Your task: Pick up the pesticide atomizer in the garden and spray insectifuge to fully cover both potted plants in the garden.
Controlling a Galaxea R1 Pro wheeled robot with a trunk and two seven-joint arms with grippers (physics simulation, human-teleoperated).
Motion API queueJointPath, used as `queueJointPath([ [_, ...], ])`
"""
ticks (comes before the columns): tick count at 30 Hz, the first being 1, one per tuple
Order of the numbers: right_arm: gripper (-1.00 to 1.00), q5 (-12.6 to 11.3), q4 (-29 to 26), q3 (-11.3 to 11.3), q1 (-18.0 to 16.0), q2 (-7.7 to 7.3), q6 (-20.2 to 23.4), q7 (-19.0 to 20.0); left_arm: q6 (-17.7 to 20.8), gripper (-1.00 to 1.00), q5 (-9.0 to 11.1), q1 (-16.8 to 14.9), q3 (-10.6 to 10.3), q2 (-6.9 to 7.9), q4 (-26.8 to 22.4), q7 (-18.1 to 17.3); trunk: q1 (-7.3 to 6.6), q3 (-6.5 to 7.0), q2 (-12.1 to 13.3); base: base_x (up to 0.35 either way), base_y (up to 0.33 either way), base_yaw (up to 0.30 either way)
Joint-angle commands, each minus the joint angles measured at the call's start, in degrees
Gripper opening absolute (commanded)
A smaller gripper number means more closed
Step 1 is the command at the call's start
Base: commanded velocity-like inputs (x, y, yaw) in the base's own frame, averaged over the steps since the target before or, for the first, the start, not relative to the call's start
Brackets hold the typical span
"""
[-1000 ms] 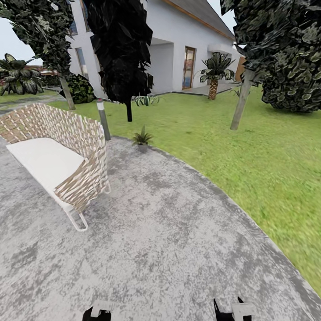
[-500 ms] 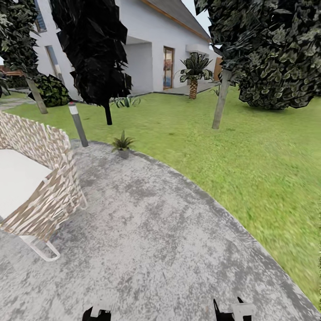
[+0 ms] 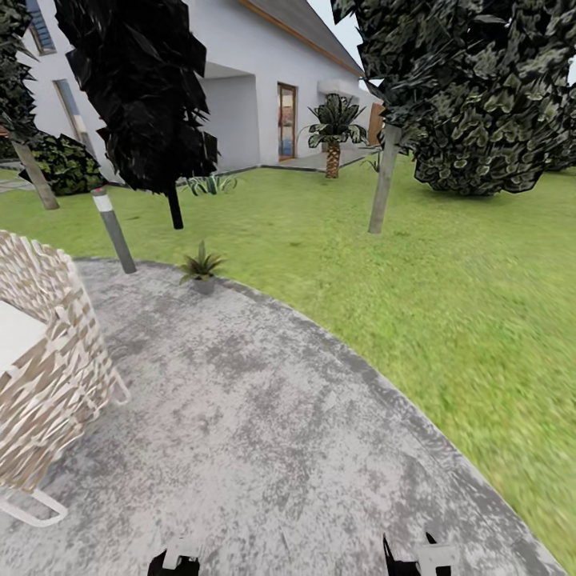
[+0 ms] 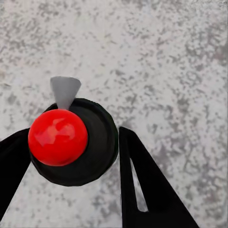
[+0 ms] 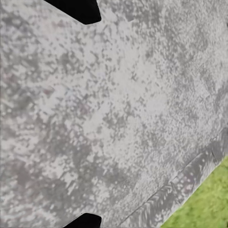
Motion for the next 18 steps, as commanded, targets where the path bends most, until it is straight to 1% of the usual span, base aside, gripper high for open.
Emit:
queueJointPath([
  [1, 1.00, 0.60, 0.05, -0.26, -0.04, 0.00, -0.15, -0.33, -0.19, -1.00, -0.44, -0.03, 0.48, 0.01, 0.04, -0.16, 0.02, -0.05, -0.02, 0.331, -0.099, 0.000],
  [18, 1.00, 0.60, 0.13, -0.26, -0.04, 0.00, -0.15, -0.33, -0.15, -1.00, -0.53, -0.03, 0.49, 0.00, 0.02, -0.16, 0.02, -0.05, -0.02, 0.313, -0.124, 0.000],
])
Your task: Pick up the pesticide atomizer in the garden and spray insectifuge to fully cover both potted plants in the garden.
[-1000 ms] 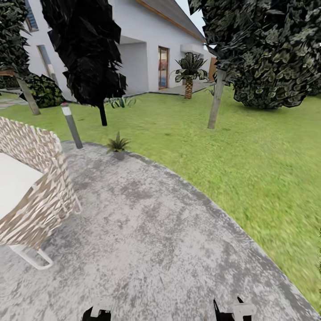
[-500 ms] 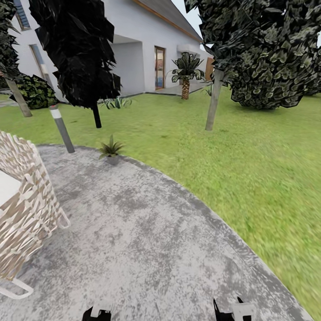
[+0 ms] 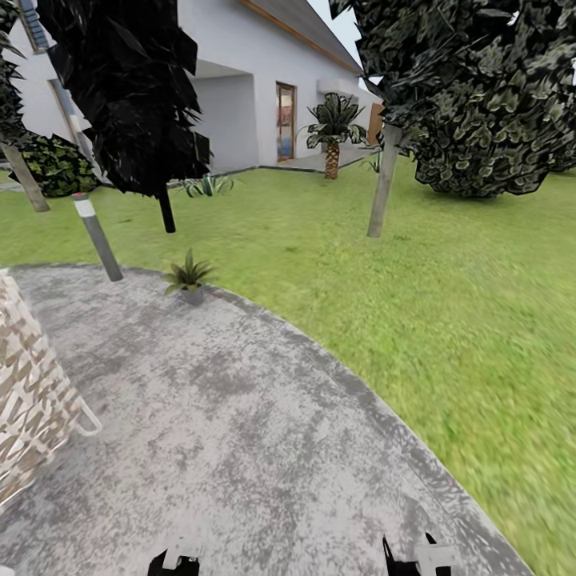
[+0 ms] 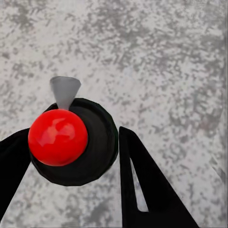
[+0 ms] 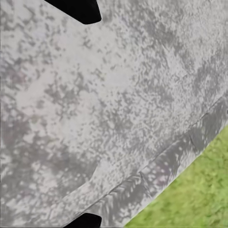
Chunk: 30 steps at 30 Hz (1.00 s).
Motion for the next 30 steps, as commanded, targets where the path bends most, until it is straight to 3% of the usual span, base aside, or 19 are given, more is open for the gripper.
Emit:
queueJointPath([
  [1, 1.00, 0.60, 0.07, -0.26, -0.04, 0.00, -0.14, -0.33, -0.20, -1.00, -0.43, -0.03, 0.49, 0.01, 0.04, -0.16, 0.02, -0.05, -0.02, 0.310, -0.127, 0.000],
  [12, 1.00, 0.60, 0.08, -0.26, -0.04, 0.00, -0.14, -0.42, -0.23, -1.00, -0.34, -0.03, 0.49, 0.01, 0.04, -0.16, 0.02, -0.05, -0.02, 0.310, -0.127, 0.032],
  [30, 1.00, 0.60, 0.07, -0.26, -0.04, 0.08, -0.14, -0.42, -0.23, -1.00, -0.28, -0.03, 0.49, 0.02, 0.04, -0.16, 0.02, -0.05, -0.02, 0.311, -0.119, 0.269],
])
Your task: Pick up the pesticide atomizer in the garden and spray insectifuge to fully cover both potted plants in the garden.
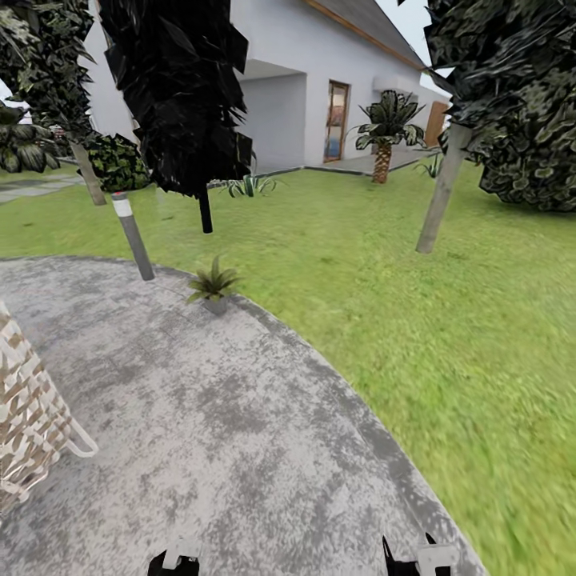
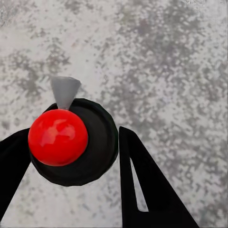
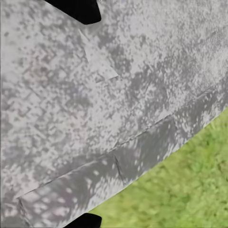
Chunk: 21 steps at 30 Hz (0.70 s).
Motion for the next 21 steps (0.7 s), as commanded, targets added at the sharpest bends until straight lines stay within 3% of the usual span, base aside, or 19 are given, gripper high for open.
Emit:
queueJointPath([
  [1, 1.00, 0.60, 0.05, -0.26, -0.03, -0.01, -0.15, -0.34, -0.19, -1.00, -0.43, -0.05, 0.49, -0.01, 0.06, -0.16, 0.02, -0.05, -0.02, 0.325, -0.038, 0.278],
  [5, 1.00, 0.60, 0.05, -0.26, -0.03, -0.01, -0.15, -0.32, -0.19, -1.00, -0.41, -0.05, 0.49, -0.01, 0.06, -0.16, 0.02, -0.05, -0.02, 0.334, -0.009, 0.149],
  [21, 1.00, 0.62, 0.05, -0.26, -0.03, -0.01, -0.15, -0.21, -0.19, -1.00, -0.41, -0.05, 0.49, -0.01, 0.06, -0.16, 0.02, -0.05, -0.02, 0.338, 0.000, 0.005],
])
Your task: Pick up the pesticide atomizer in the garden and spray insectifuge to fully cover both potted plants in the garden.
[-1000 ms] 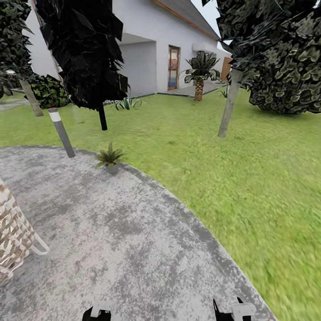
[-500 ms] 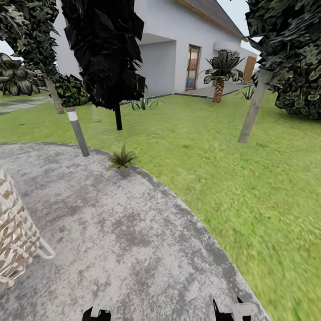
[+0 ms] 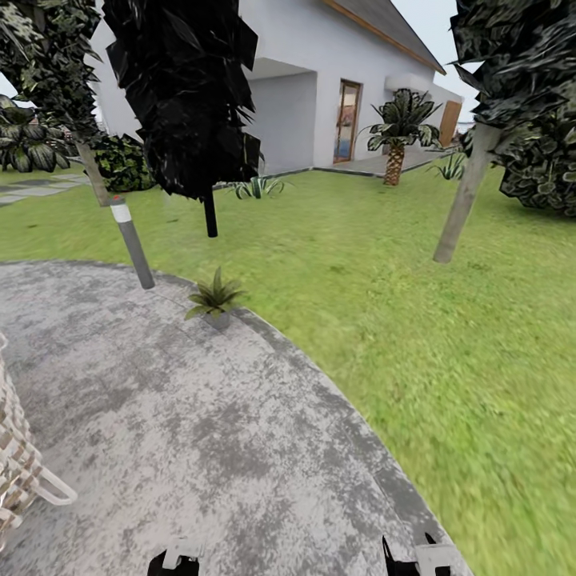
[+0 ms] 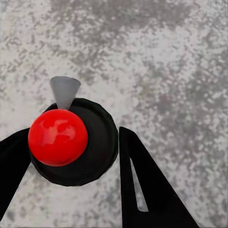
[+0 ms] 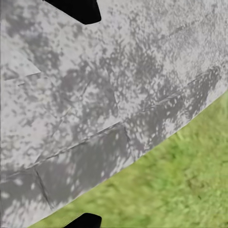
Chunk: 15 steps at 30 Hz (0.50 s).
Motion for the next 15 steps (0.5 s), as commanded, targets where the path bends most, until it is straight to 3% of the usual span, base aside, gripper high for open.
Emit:
queueJointPath([
  [1, 1.00, 0.59, 0.07, -0.27, -0.04, 0.00, -0.15, -0.35, -0.19, -1.00, -0.44, -0.03, 0.49, 0.00, 0.04, -0.16, 0.02, -0.05, -0.02, 0.338, 0.000, 0.000],
  [9, 1.00, 0.59, 0.07, -0.27, -0.04, 0.00, -0.15, -0.37, -0.19, -1.00, -0.53, -0.03, 0.49, 0.00, 0.05, -0.16, 0.02, -0.05, -0.02, 0.338, -0.004, 0.000],
  [15, 1.00, 0.59, 0.07, -0.27, -0.04, 0.00, -0.15, -0.37, -0.19, -1.00, -0.54, -0.03, 0.49, 0.00, 0.05, -0.16, 0.02, -0.05, -0.02, 0.329, -0.093, 0.029],
])
